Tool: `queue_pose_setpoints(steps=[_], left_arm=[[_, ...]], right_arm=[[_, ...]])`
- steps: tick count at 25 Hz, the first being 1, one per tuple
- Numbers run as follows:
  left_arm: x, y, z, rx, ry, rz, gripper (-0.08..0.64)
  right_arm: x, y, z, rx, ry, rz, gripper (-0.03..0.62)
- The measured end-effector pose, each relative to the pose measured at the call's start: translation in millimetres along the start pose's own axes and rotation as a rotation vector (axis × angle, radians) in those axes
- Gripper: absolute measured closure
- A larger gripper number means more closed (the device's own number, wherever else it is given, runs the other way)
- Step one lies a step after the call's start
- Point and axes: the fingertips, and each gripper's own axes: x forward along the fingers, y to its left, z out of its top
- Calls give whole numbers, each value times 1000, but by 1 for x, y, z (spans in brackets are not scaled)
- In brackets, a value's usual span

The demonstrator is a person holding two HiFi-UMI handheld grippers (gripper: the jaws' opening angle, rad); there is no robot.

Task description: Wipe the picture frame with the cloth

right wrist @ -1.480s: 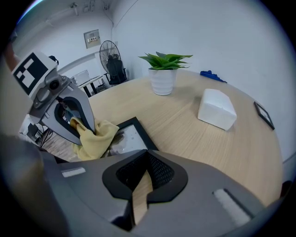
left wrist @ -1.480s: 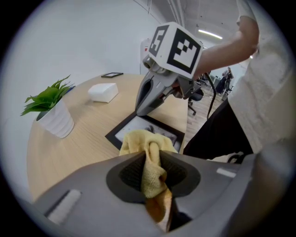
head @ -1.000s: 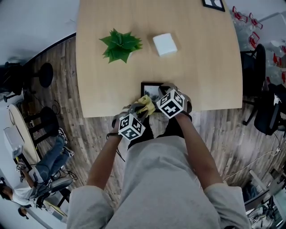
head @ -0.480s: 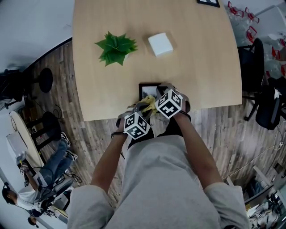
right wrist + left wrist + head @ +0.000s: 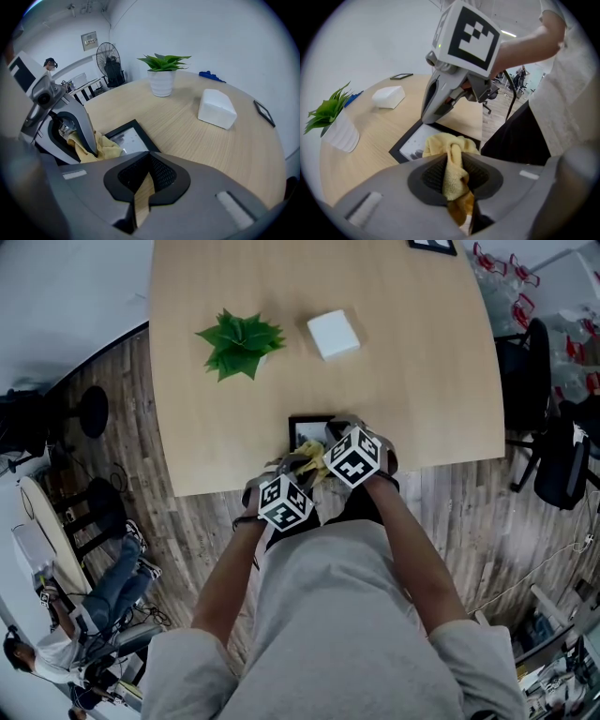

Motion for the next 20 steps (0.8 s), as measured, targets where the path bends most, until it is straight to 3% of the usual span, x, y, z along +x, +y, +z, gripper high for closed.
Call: queue_pose_setpoints(steps=[9, 20], left_arm=[[1, 6, 2, 46, 9, -16, 430], [2, 27, 13, 20, -6, 5, 430]], right_arm=[[-1, 0, 0, 56, -40, 53, 591], [-2, -1, -1, 53, -34, 84, 591]])
